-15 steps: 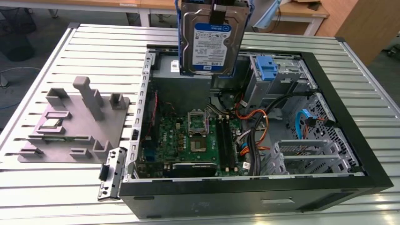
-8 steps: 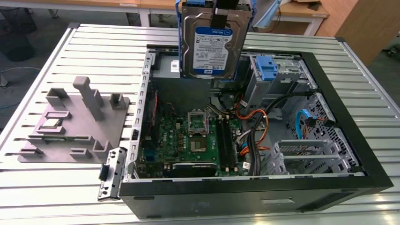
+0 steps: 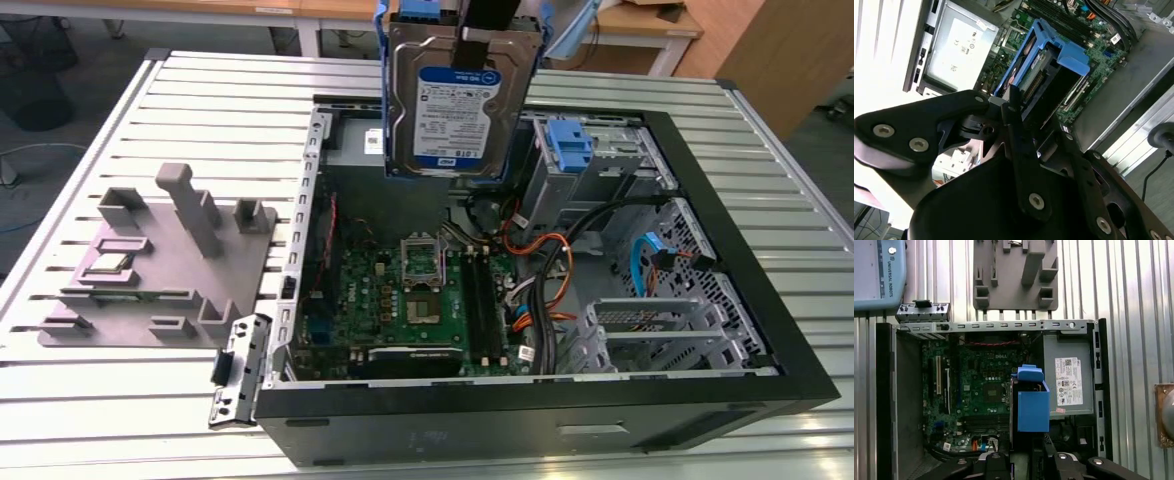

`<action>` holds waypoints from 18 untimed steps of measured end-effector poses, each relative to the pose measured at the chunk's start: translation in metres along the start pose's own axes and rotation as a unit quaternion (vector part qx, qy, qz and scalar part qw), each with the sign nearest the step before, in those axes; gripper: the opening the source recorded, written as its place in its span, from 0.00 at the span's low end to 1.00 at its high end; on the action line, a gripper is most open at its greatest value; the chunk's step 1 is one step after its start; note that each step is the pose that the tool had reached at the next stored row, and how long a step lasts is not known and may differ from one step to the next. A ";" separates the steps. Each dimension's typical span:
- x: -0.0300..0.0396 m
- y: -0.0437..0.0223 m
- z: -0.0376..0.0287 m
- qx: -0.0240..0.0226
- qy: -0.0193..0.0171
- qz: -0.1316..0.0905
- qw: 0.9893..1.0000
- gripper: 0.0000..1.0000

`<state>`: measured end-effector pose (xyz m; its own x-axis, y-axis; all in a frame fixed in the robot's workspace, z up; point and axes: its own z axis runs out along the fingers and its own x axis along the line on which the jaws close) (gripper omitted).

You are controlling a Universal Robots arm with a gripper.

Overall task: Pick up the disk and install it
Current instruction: 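Pick up the disk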

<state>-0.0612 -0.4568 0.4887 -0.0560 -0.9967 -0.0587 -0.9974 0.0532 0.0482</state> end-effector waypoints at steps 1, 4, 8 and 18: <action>0.0016 -0.0002 -0.0001 0.000 0.000 0.000 1.000 0.35; 0.0068 -0.0009 -0.0004 0.000 0.000 0.000 1.000 0.35; 0.0138 -0.0018 -0.0009 0.000 0.000 0.000 1.000 0.35; 0.0322 -0.0039 -0.0021 0.000 0.000 0.000 1.000 0.35</action>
<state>-0.0590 -0.4892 0.4887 -0.0559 -0.9967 -0.0587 -0.9974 0.0531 0.0483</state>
